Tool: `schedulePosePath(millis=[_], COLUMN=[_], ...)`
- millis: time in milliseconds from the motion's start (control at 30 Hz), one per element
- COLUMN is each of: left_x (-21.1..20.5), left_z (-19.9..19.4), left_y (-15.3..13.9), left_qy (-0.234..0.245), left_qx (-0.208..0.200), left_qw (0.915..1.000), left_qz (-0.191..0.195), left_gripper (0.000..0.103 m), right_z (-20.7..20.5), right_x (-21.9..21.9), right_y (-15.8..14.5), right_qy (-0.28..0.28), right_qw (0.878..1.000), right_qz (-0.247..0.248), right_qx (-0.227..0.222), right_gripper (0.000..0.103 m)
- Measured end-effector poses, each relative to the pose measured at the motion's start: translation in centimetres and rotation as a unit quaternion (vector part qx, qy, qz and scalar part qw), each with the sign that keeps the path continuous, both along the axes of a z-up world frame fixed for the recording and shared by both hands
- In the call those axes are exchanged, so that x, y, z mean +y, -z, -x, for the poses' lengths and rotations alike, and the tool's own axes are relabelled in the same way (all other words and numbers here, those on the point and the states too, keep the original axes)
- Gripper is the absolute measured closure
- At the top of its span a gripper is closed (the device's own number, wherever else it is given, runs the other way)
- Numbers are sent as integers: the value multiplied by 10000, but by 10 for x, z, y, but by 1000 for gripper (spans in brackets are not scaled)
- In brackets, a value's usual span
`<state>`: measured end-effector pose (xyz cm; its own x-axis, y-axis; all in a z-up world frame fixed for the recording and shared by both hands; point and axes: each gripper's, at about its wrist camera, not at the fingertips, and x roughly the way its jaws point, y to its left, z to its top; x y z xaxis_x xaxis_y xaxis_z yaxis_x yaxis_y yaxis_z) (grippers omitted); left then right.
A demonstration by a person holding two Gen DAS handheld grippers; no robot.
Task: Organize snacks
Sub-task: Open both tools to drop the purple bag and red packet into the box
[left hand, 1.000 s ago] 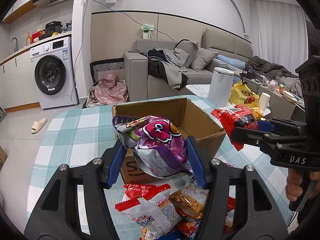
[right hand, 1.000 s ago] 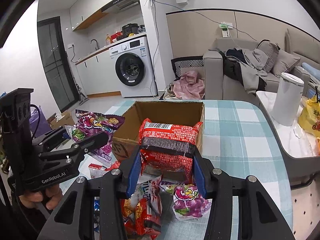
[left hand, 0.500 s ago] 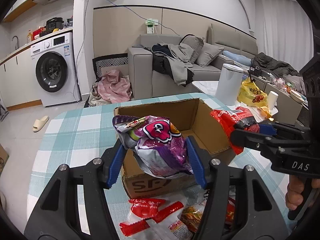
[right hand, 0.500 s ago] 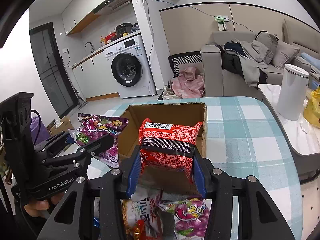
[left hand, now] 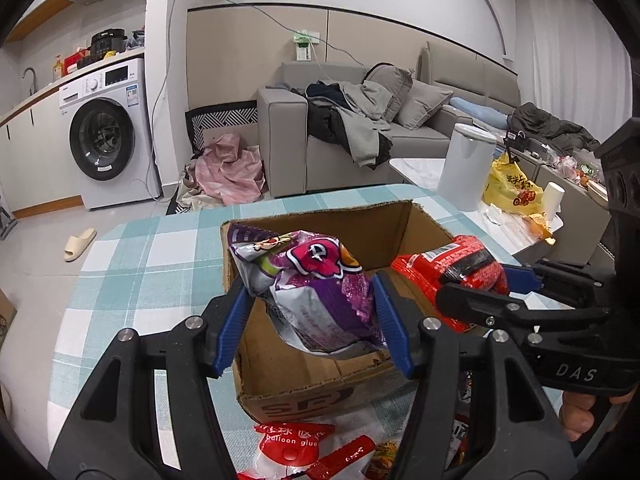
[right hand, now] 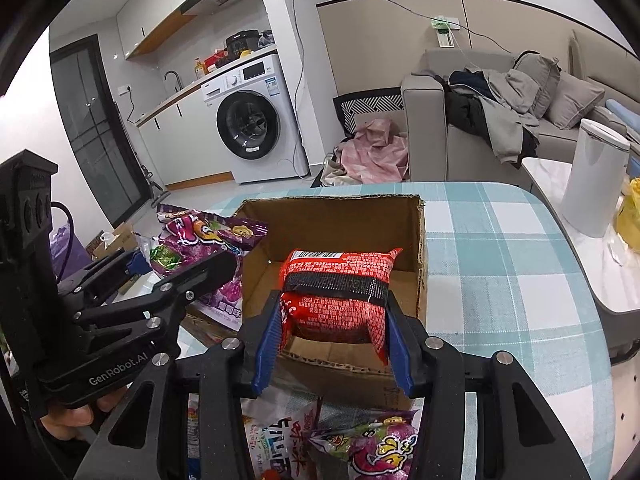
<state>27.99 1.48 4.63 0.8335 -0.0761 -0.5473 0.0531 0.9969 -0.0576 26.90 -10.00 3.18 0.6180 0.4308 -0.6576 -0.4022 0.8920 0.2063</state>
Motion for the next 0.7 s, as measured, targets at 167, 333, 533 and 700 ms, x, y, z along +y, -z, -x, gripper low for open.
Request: schedulePosePath(millis=[167, 333, 533, 700], left_x=[0, 0, 5, 10], left_z=[-7, -1, 21, 45], left_y=[8, 7, -5, -14], left_qy=[79, 108, 61, -131], left_qx=[131, 93, -19, -131], left_qw=[9999, 9999, 10000, 9998], left_qz=[-3, 17, 28, -8], left_gripper=[45, 33, 17, 1], right_z=[-3, 2, 17, 33], right_x=[-2, -5, -8, -12], right_y=[-1, -7, -16, -22], right_qy=[26, 17, -2, -4], right_qw=[10000, 9998, 9993, 9992], right_qz=[-14, -16, -19, -45], right_qx=[-66, -190, -366, -407], right_gripper=[51, 37, 11, 1])
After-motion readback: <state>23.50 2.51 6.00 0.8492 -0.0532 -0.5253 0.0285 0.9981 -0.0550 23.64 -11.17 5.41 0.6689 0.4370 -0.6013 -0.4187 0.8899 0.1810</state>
